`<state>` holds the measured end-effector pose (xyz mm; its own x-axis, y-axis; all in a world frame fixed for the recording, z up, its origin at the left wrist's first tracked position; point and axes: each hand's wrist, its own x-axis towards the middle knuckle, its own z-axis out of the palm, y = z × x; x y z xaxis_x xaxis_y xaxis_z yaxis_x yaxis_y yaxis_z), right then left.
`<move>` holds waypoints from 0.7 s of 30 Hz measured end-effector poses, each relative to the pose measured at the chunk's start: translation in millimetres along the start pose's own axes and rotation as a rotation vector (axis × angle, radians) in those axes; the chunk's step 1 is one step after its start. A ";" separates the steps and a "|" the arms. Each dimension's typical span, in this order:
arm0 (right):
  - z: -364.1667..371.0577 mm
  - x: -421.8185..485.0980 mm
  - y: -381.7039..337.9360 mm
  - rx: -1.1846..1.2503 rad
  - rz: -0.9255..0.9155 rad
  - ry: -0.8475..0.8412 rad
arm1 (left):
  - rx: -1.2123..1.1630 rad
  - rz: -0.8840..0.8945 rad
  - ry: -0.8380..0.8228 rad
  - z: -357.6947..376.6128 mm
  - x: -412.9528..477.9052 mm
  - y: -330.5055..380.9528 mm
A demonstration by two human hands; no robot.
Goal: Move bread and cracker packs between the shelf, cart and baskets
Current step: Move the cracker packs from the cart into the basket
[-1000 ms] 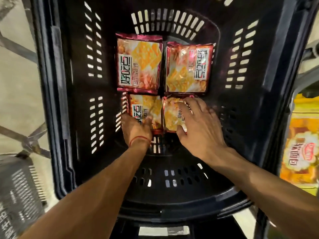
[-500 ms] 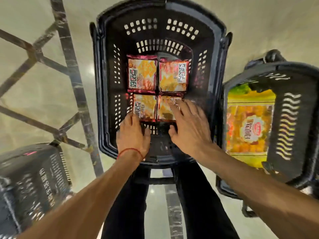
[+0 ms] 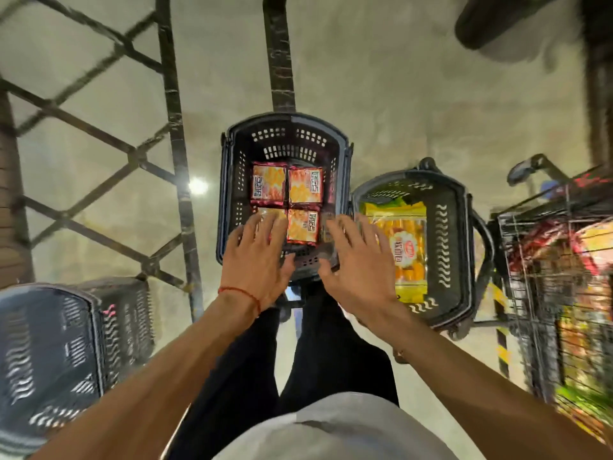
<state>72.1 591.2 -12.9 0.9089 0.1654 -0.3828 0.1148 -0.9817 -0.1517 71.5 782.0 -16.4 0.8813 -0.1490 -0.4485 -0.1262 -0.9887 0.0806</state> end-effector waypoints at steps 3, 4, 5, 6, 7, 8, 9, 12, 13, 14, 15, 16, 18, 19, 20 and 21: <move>-19.5 -25.9 1.1 -0.020 0.035 0.068 | 0.033 0.053 0.041 -18.7 -17.2 6.1; -24.6 -36.6 0.7 -0.022 0.047 0.102 | 0.045 0.077 0.056 -24.1 -23.3 8.1; -29.4 -50.3 -0.4 -0.027 0.063 0.136 | 0.066 0.111 0.071 -29.4 -31.1 10.2; -32.5 -63.2 -1.6 -0.035 0.080 0.169 | 0.086 0.146 0.087 -34.2 -37.8 11.9; -34.4 -74.9 -3.2 -0.043 0.098 0.197 | 0.097 0.183 0.104 -37.4 -43.1 13.3; -36.4 -86.6 -5.5 -0.054 0.120 0.214 | 0.098 0.218 0.121 -40.7 -48.3 14.6; -37.8 -99.3 -8.3 -0.059 0.149 0.221 | 0.097 0.255 0.130 -43.0 -54.6 15.9; -39.5 -141.1 -16.5 -0.039 0.259 0.265 | 0.118 0.381 0.160 -51.1 -74.0 19.9; -39.3 -154.8 -18.4 -0.035 0.284 0.274 | 0.123 0.414 0.165 -55.4 -81.1 22.3; -39.4 -168.6 -19.7 -0.034 0.307 0.281 | 0.128 0.444 0.172 -60.3 -88.0 26.1; -39.6 -182.8 -19.9 -0.034 0.331 0.290 | 0.137 0.473 0.182 -65.2 -94.6 30.8; -39.5 -197.1 -19.7 -0.032 0.360 0.295 | 0.151 0.502 0.189 -69.6 -101.7 36.4; -40.2 -224.5 -17.3 -0.032 0.421 0.313 | 0.180 0.568 0.201 -75.9 -115.1 48.4; -40.4 -238.0 -15.2 -0.027 0.450 0.340 | 0.183 0.602 0.208 -78.0 -121.6 55.1; -39.4 -252.8 -12.3 -0.014 0.480 0.378 | 0.183 0.637 0.215 -79.4 -128.3 63.3; -37.6 -267.0 -8.7 0.000 0.507 0.414 | 0.189 0.670 0.217 -80.5 -134.8 72.4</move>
<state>-156.5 552.0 124.9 0.9295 -0.3680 -0.0247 -0.3688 -0.9284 -0.0450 -19.8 731.7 121.5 0.6556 -0.7361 -0.1685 -0.7292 -0.6751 0.1122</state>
